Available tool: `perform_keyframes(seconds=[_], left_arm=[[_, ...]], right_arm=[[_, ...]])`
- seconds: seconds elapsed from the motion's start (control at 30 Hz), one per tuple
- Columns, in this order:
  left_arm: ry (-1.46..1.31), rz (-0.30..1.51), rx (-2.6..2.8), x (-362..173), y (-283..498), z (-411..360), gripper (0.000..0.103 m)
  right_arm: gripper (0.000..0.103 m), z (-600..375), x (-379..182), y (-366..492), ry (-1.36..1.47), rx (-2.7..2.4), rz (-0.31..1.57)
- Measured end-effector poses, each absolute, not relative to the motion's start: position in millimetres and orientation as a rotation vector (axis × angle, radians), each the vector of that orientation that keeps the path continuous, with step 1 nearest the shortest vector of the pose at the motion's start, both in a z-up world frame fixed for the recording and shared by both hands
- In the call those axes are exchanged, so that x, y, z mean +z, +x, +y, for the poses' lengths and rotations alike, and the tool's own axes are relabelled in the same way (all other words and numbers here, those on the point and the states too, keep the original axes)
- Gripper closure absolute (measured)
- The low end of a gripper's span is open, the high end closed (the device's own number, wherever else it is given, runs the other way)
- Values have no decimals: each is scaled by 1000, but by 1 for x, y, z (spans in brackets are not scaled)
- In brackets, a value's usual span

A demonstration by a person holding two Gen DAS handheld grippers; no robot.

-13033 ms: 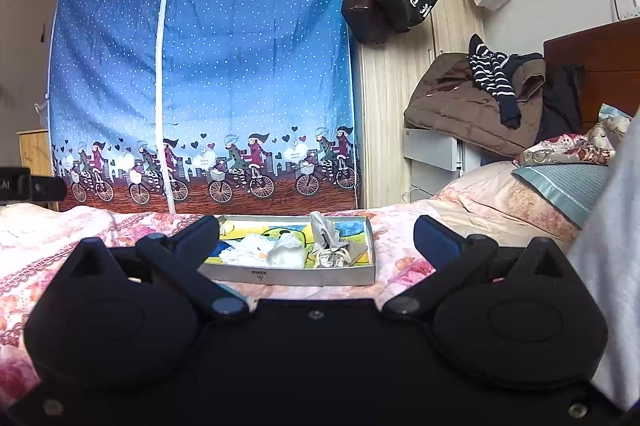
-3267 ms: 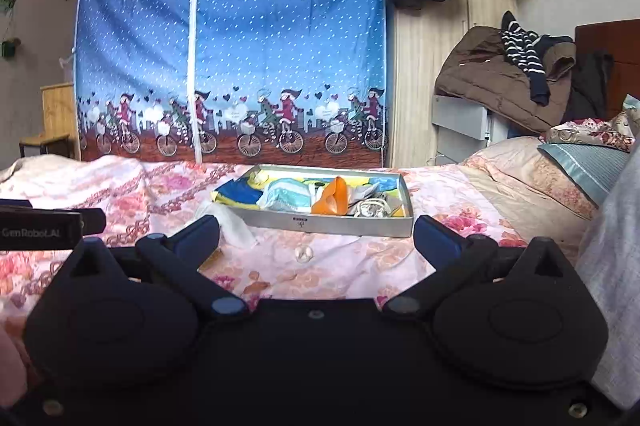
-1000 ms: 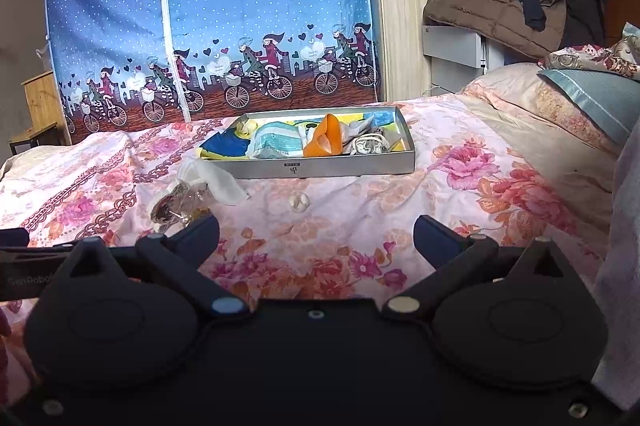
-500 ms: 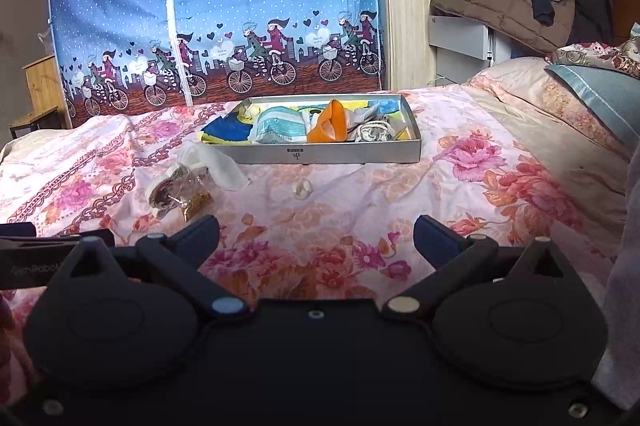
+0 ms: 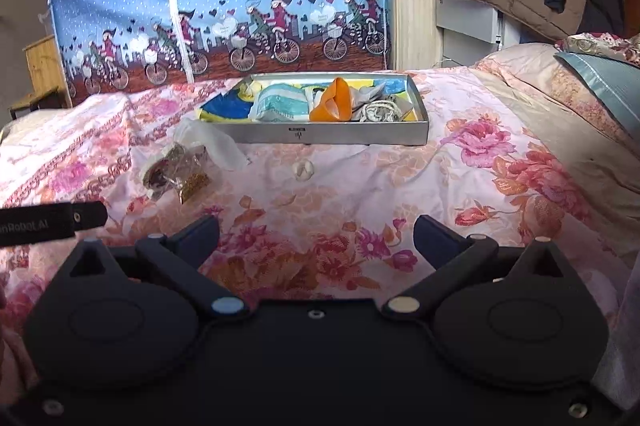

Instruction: Organize soft objects

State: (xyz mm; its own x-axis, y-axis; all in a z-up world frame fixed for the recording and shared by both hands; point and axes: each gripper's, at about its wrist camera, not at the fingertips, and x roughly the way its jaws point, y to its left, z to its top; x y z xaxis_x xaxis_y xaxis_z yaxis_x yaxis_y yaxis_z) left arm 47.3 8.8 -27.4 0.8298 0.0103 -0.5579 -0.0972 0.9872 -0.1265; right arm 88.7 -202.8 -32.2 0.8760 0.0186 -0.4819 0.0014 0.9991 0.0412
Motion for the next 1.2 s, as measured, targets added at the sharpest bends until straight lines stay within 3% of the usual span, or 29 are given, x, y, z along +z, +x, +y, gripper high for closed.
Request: perform_keyframes(seconds=[0.17,0.33,0.63,0.8,1.03,1.2], left_arm=[[-214,605,31,-36,63,15,3],[-221,596,-65,-47,95,9,17],[-325,663,-192,-71,162,7,25],[-337,696,-176,-83,186,15,29],[-320,716,-161,-99,210,14,55],[-320,697,-138,-102,211,15,71]], right_arm=[[0,-191,-45,113,-49,52,558],[1,-175,-57,146,-162,118,572],[2,-154,-76,198,-325,138,545],[18,-158,-94,229,-314,144,592],[38,-159,-96,250,-269,192,581],[62,-162,-103,270,-222,225,596]])
